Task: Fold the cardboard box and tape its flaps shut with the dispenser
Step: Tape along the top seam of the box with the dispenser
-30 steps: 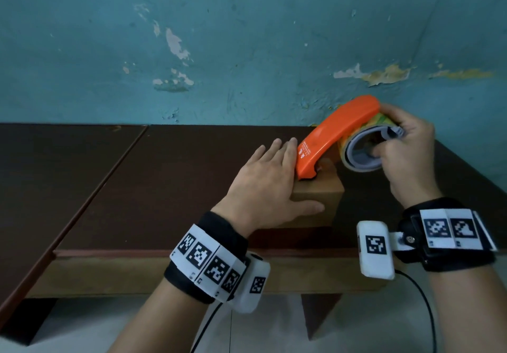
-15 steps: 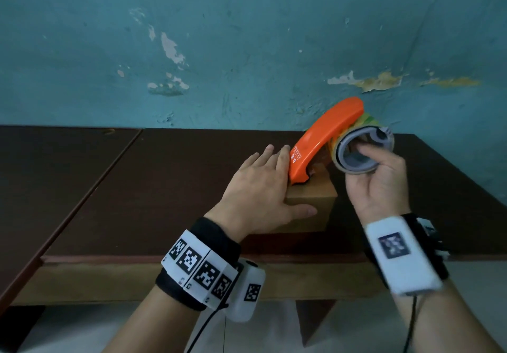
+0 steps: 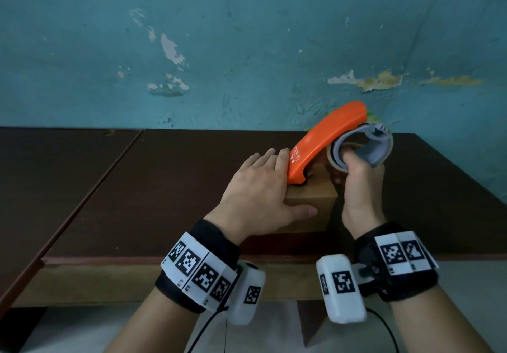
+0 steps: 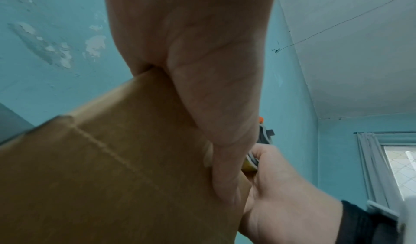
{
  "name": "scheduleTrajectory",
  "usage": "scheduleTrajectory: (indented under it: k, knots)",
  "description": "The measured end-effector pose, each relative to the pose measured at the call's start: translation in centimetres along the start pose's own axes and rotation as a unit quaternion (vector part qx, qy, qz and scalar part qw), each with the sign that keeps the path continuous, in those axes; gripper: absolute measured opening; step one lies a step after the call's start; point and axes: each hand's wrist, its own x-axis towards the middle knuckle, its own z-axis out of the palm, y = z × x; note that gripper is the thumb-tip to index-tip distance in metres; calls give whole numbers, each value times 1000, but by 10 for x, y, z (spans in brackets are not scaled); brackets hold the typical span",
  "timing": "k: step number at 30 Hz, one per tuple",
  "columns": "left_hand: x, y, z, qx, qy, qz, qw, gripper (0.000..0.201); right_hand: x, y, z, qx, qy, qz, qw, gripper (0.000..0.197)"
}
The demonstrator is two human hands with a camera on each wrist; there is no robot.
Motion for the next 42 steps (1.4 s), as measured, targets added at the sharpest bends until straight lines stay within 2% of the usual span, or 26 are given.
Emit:
scheduleTrajectory:
  k: [3, 7, 11, 18, 23, 26, 38, 42]
  knots:
    - [0, 0, 0, 1, 1, 1, 1000, 119, -1, -1, 2, -19, 9, 9, 1000, 14]
    - [-1, 0, 1, 5, 18, 3, 1000, 115, -5, -4, 9, 27, 10, 39, 999, 4]
    - [0, 0, 3, 17, 27, -6, 999, 111, -5, -6, 12, 64, 24, 69, 995, 8]
    - [-1, -3, 3, 19, 34, -4, 999, 115, 1, -16, 6, -78, -30, -16, 996, 23]
    - [-2, -4, 1, 26, 39, -6, 999, 110, 6, -20, 0, -78, -29, -5, 997, 31]
    - [-2, -4, 0, 38, 29, 0, 999, 116, 10, -22, -7, -88, -11, -7, 996, 32]
    - [-2, -5, -1, 43, 24, 9, 999, 108, 21, -28, -25, -103, 25, -30, 994, 23]
    - [-2, -6, -1, 44, 22, 10, 999, 108, 24, -29, -30, -112, 35, -43, 992, 25]
